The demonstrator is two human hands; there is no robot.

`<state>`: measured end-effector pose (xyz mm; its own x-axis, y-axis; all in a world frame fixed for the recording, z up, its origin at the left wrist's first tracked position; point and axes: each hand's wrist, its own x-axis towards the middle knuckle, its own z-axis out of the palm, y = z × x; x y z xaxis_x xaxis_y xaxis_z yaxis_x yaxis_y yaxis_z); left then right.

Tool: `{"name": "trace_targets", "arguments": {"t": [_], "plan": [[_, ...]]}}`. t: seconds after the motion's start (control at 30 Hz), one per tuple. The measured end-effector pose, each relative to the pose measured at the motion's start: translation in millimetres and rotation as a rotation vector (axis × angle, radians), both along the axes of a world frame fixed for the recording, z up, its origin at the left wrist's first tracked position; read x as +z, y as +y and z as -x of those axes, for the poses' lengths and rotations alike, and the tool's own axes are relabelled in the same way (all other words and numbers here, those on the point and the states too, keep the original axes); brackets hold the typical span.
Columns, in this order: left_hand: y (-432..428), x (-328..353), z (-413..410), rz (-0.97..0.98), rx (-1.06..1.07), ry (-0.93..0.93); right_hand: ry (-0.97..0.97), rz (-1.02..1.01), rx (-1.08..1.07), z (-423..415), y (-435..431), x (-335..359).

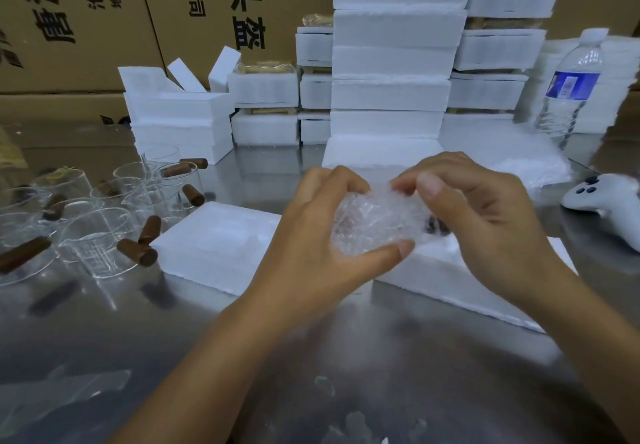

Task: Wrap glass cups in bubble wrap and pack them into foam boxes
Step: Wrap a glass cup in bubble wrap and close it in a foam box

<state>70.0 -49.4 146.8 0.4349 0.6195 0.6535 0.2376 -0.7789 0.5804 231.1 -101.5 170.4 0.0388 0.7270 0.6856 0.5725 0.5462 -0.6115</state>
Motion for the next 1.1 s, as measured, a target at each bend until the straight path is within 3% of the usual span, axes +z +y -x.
{"name": "trace_targets", "arguments": {"t": [0.2,0.33,0.47,0.57,0.83,0.97,1.1], "plan": [[-0.9,0.6,0.2,0.105,-0.070,-0.080,-0.257,-0.102,-0.014,6.9,2.1,-8.7],[-5.3,0.5,-0.3,0.067,-0.144,-0.098,-0.276,-0.030,-0.006,8.0,1.9,-11.5],[-5.3,1.7,-0.6,0.035,-0.124,-0.092,-0.065,-0.007,0.028,4.9,-0.1,-3.4],[-3.1,1.3,-0.6,0.112,-0.097,-0.149,0.110,-0.009,-0.118,-11.8,2.2,5.7],[-0.1,0.8,0.8,0.223,-0.118,-0.263,0.415,0.521,0.143,-29.8,6.3,6.2],[1.0,0.5,0.7,0.331,-0.188,-0.273,0.559,0.641,0.295,-38.1,4.3,8.1],[3.3,-2.1,-1.2,0.377,-0.201,-0.236,0.672,0.664,0.196,-39.7,3.8,10.7]]}}
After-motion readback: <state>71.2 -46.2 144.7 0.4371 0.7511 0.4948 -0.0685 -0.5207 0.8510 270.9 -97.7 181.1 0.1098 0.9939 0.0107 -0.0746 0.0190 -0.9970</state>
